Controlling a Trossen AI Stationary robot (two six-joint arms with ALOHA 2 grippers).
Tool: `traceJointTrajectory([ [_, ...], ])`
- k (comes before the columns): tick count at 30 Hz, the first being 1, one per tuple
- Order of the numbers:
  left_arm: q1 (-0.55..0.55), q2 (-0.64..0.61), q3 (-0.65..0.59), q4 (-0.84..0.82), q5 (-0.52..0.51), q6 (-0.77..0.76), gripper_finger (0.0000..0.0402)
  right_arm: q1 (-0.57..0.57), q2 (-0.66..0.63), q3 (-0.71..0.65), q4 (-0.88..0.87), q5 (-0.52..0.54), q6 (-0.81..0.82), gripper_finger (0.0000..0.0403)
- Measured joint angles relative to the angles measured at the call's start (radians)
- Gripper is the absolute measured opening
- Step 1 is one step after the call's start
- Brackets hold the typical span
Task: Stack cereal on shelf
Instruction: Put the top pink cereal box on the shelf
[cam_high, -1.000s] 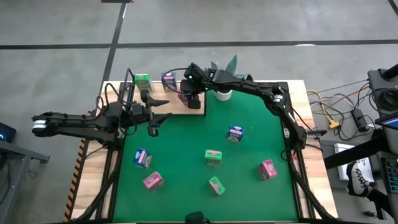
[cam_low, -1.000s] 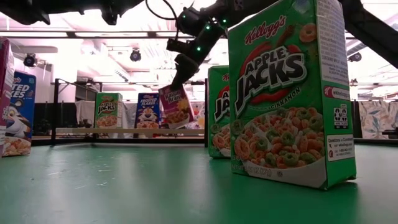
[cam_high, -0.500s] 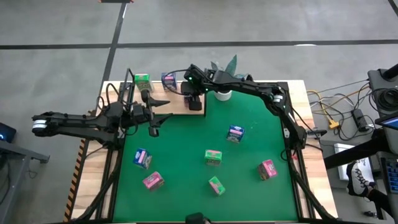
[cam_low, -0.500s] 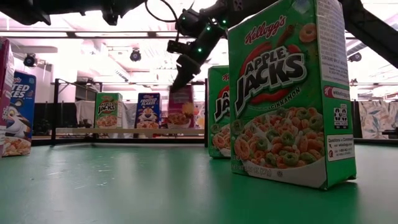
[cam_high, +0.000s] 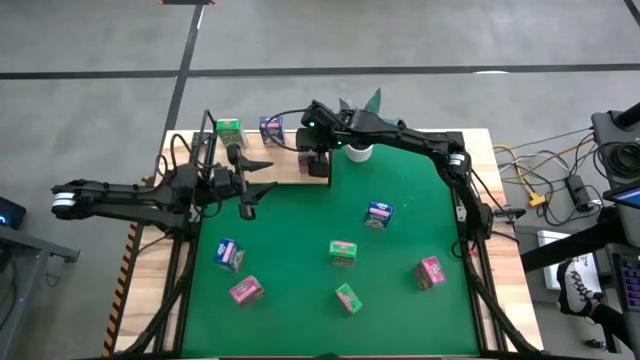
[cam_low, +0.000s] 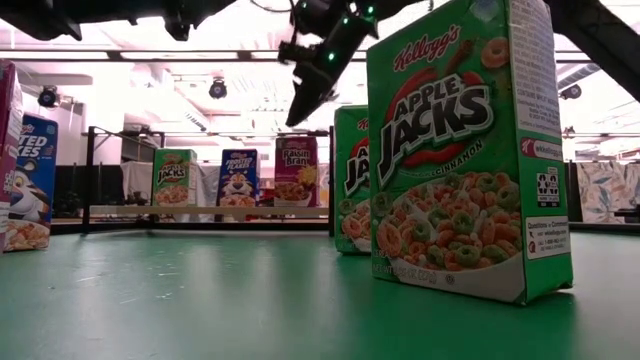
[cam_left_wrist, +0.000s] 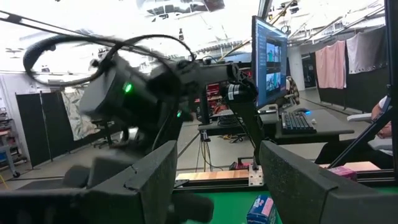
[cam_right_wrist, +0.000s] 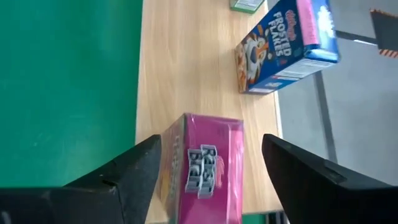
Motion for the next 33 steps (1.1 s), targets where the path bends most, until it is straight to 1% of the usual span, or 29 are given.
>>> traceJointTrajectory([
  [2,0.0,0.0,0.0,0.0,0.0,0.0,0.0213,0.006,-0.017,0.0,-0.013,0.0,0.007,0.0248],
  [4,0.0,0.0,0.0,0.0,0.0,0.0,0.0213,0.014,-0.024,0.0,-0.037,-0.001,0.009,0.0224],
  [9,0.0,0.002,0.0,-0.001,0.0,0.0,0.0213,0.034,-0.023,-0.008,-0.114,-0.015,0.006,0.0141],
  [14,0.0,0.002,0.0,-0.002,0.0,0.009,0.0213,0.04,-0.022,-0.065,-0.108,-0.006,0.005,0.0059],
  [18,0.0,0.002,0.0,-0.003,0.0,0.011,0.0213,0.037,-0.022,-0.104,-0.057,0.001,-0.005,0.0016],
  [21,0.0,0.002,0.0,-0.003,0.0,0.011,0.0213,0.039,-0.022,-0.13,-0.003,0.045,-0.013,0.0011],
  [24,0.0,0.003,0.0,-0.003,0.0,0.011,0.0213,0.039,-0.022,-0.145,0.022,0.067,-0.021,0.0011],
  [33,0.0,0.004,0.0,-0.005,0.0,0.011,0.0213,0.038,-0.022,-0.176,0.087,0.072,-0.038,0.0013],
])
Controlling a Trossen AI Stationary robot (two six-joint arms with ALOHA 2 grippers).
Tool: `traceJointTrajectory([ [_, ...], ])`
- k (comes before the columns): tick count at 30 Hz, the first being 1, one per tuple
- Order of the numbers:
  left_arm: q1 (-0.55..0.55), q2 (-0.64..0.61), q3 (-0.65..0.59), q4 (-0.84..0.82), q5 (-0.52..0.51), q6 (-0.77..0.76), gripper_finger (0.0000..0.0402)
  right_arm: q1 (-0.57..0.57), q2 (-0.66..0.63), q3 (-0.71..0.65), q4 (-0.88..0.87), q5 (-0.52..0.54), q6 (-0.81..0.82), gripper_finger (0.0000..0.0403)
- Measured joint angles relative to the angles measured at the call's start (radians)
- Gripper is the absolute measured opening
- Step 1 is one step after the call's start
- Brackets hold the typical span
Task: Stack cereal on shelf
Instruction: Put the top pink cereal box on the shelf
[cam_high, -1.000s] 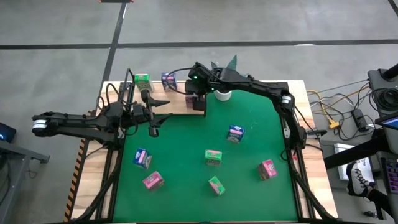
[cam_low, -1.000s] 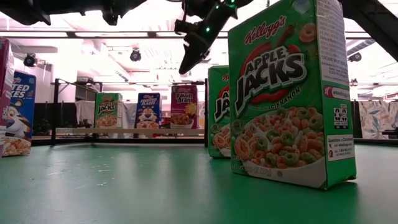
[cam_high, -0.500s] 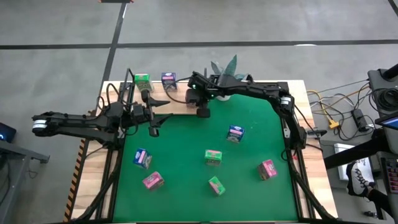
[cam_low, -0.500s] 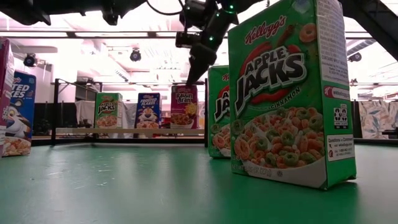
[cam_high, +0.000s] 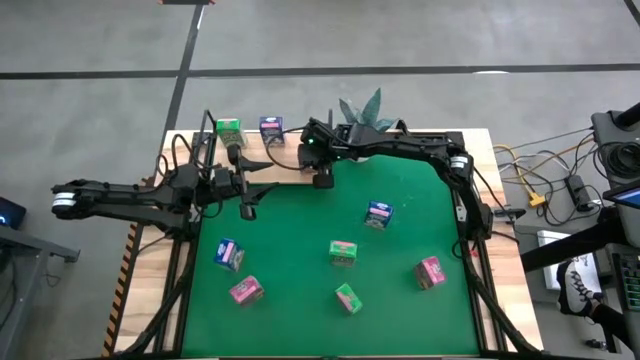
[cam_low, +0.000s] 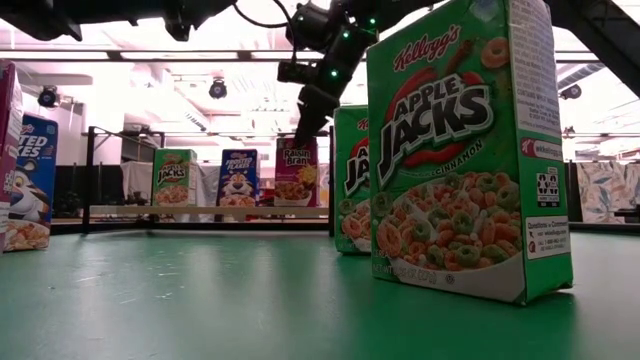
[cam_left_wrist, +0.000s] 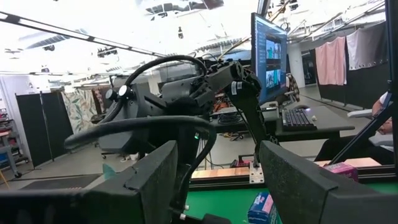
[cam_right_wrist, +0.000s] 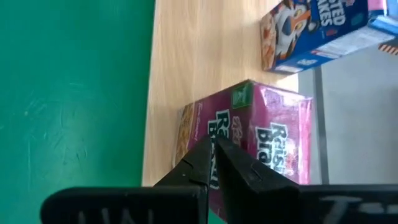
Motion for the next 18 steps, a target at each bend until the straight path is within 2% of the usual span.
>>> traceJointTrajectory([
  [4,0.0,0.0,0.0,-0.008,0.0,-0.003,0.0213,0.004,0.0,-0.003,-0.005,0.0,-0.006,0.0013],
  [12,0.0,0.0,0.0,-0.024,0.0,-0.011,0.0213,0.015,-0.017,0.076,-0.048,-0.001,0.009,0.0013],
  [18,0.0,0.0,0.0,-0.026,0.0,-0.014,0.0213,-0.016,-0.015,0.093,-0.039,0.0,0.013,0.0013],
])
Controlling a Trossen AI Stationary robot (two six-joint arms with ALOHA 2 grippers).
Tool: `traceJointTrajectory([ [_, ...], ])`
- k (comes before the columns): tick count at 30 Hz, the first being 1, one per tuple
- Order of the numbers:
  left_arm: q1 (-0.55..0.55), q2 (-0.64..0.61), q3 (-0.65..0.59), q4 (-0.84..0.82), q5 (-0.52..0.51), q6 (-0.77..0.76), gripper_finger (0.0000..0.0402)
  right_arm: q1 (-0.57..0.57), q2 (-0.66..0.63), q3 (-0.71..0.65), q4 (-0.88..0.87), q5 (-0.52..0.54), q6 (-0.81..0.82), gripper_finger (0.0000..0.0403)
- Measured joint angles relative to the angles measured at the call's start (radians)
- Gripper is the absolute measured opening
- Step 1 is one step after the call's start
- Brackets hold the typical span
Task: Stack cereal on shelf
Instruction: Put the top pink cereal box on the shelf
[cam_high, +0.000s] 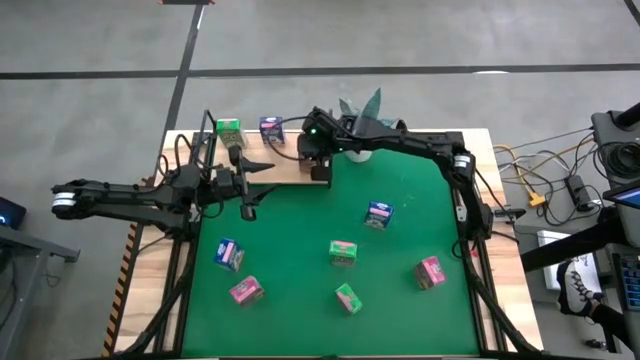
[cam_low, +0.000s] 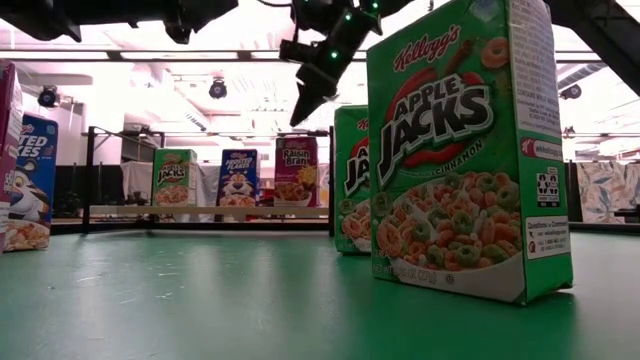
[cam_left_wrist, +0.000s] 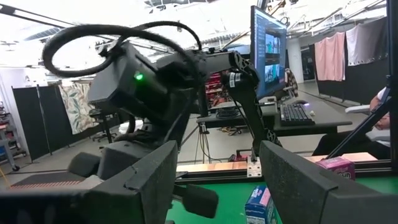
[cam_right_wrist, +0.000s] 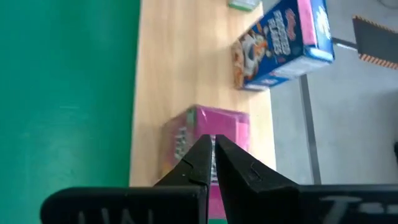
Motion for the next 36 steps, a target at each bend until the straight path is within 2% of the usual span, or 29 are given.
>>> traceJointTrajectory([
  [25,0.0,0.0,0.0,-0.004,0.0,-0.001,0.0213,-0.037,0.07,-0.014,0.086,0.001,-0.053,0.0013],
  [36,0.0,0.0,0.0,-0.004,0.0,-0.002,0.0213,-0.05,0.078,-0.014,0.115,0.079,-0.136,0.0013],
])
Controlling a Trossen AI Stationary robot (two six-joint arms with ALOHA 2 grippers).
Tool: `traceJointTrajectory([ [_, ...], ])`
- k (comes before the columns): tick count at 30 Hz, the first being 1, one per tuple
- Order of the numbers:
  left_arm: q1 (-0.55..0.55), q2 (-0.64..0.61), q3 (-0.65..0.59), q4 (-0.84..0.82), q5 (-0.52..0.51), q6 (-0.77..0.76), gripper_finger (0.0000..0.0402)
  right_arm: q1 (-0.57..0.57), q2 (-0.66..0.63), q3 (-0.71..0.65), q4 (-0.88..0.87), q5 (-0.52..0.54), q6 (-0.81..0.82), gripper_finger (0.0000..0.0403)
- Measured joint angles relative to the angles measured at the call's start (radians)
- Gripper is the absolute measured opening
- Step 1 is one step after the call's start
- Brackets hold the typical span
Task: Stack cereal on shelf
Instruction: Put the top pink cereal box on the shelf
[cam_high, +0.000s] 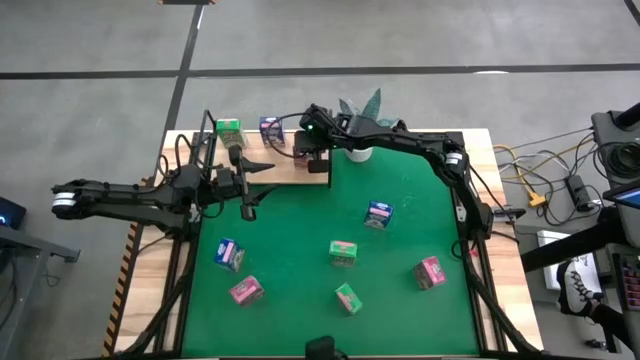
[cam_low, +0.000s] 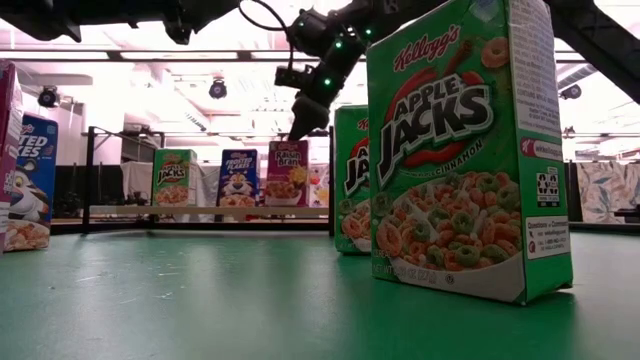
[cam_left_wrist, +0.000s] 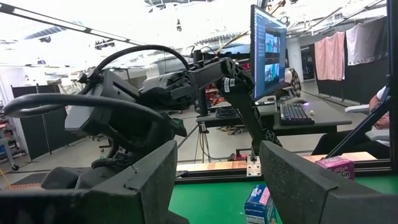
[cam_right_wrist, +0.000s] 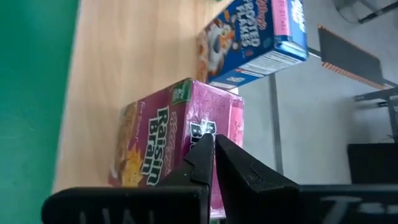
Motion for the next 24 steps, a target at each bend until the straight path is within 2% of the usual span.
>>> traceJointTrajectory([
  [12,0.0,0.0,0.0,0.0,0.0,0.0,0.0213,0.001,0.001,0.004,-0.004,-0.04,0.004,0.0013],
  [24,0.0,0.0,0.0,-0.003,0.0,0.0,0.0213,0.038,-0.01,0.086,-0.079,-0.071,0.061,0.0013],
])
